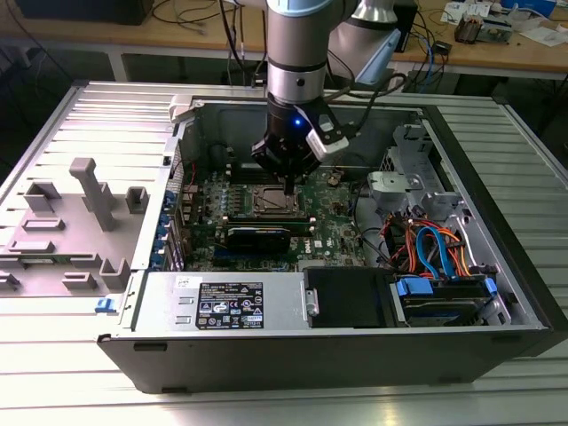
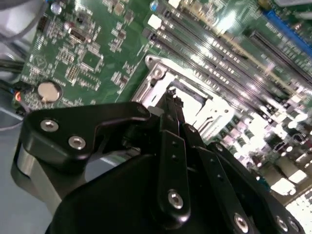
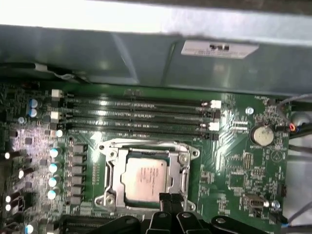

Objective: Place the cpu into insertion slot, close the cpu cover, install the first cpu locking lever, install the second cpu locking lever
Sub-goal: 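Install the second cpu locking lever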

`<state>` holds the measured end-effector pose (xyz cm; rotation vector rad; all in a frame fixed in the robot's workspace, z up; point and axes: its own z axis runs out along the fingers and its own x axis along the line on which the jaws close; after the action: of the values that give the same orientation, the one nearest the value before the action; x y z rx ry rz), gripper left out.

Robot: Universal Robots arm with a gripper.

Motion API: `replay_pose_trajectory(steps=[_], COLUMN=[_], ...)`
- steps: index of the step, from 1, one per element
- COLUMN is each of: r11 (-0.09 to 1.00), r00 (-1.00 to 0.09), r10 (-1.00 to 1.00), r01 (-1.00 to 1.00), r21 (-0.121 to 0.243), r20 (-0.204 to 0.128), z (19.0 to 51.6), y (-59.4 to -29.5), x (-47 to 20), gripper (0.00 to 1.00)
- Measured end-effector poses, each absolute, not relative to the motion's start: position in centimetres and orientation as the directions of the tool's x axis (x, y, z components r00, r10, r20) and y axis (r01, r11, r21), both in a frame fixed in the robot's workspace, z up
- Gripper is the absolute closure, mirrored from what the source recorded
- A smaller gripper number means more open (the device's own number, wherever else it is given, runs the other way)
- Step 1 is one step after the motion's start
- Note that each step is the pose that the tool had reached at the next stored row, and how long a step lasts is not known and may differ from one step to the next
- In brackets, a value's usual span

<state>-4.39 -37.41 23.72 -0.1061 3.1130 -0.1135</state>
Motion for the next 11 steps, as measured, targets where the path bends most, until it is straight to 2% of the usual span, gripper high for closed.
replay_pose_trajectory(steps=[1,7,10,11], r11=[0.994,0.994,0.995,0.996], r00=[-0.997,-0.997,-0.997,-0.997], r10=[-0.069,-0.069,-0.069,-0.068], r01=[-0.067,-0.067,-0.067,-0.067], r21=[-0.083,-0.083,-0.070,-0.053], r20=[-0.022,-0.022,-0.022,-0.024], z=[23.7,23.7,23.7,23.7], y=[-37.6,-39.2,-39.6,-39.7], x=[-4.4,-4.5,-4.7,-4.7], gripper=[0.89,0.89,0.89,0.89])
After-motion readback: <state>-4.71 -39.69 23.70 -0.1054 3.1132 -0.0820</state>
